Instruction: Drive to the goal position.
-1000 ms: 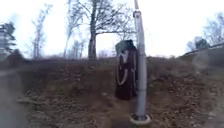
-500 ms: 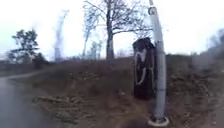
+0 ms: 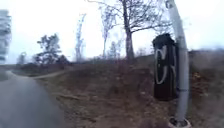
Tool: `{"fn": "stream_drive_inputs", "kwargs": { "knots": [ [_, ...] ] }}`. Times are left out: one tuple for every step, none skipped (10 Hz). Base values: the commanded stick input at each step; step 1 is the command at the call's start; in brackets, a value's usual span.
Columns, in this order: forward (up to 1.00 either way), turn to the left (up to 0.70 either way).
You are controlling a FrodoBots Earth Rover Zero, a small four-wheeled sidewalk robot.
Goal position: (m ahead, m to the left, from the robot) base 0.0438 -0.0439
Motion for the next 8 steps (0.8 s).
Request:
{"fn": "stream_drive_inputs", "kwargs": {
  "knots": [
    [0.0, 0.7],
    [0.0, 0.7],
    [0.0, 0.7],
    [0.0, 0.7],
    [0.0, 0.7],
    [0.0, 0.7],
    [0.0, 0.7],
    [0.0, 0.7]
  ]
}}
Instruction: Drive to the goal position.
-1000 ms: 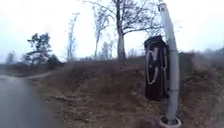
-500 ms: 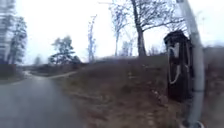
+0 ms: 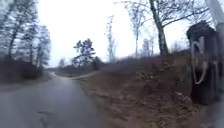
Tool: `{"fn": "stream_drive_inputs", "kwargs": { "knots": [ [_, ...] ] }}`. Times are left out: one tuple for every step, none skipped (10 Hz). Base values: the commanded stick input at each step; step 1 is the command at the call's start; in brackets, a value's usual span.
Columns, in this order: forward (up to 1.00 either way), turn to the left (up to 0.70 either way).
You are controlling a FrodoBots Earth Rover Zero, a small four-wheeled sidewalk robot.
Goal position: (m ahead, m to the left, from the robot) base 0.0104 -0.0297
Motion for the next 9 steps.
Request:
{"fn": "stream_drive_inputs", "kwargs": {
  "knots": [
    [0.0, 0.7],
    [0.0, 0.7],
    [0.0, 0.62],
    [0.0, 0.16],
    [0.0, 0.0],
    [0.0, 0.0],
    [0.0, 0.0],
    [0.0, 0.0],
    [0.0, 0.0]
  ]
}}
